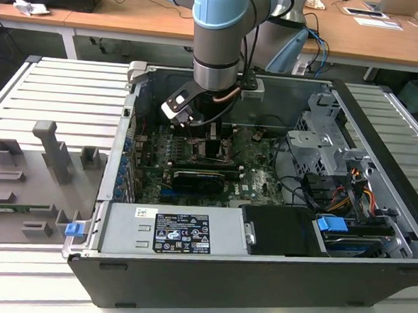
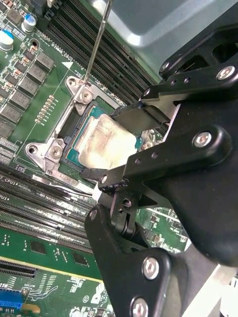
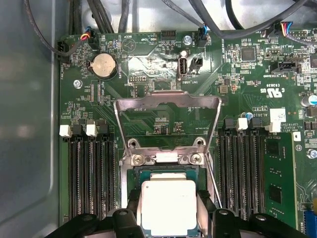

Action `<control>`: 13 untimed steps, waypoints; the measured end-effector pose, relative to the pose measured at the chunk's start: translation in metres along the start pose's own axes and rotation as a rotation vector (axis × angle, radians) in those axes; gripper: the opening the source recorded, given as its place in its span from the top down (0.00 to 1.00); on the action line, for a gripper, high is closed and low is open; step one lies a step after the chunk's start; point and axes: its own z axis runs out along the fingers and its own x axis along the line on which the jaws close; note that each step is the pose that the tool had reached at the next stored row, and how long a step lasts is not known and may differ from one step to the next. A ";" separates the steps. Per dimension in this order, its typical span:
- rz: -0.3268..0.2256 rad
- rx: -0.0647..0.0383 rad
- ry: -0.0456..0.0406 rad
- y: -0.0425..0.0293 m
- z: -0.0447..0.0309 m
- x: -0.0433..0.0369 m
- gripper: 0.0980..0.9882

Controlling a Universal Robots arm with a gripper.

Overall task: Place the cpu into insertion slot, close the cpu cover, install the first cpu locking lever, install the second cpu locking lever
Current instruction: 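Place the cpu into insertion slot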

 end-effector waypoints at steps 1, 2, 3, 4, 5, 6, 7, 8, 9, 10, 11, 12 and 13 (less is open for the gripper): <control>0.000 0.000 0.0001 0.0000 0.0001 0.0000 0.52; 0.000 0.000 0.0001 0.0000 0.0001 0.0000 0.52; 0.000 -0.001 0.0003 0.0000 0.0004 0.0000 0.50; 0.000 0.000 0.0007 0.0000 0.0005 0.0001 0.50; 0.000 0.000 0.0006 0.0000 0.0004 0.0001 0.50; 0.000 0.000 0.0003 0.0000 0.0003 0.0001 0.43; 0.000 0.000 0.0003 0.0000 0.0003 0.0001 0.43; 0.000 0.000 0.0003 0.0000 0.0002 0.0000 0.43; 0.000 0.000 -0.0001 0.0001 -0.0007 0.0000 0.43; 0.000 0.000 0.0001 0.0002 -0.0021 0.0001 0.43; 0.000 0.000 0.0002 0.0003 -0.0036 0.0001 0.43; 0.000 0.000 0.0002 0.0005 -0.0058 0.0001 0.43; 0.000 0.000 0.0002 0.0006 -0.0076 0.0002 0.43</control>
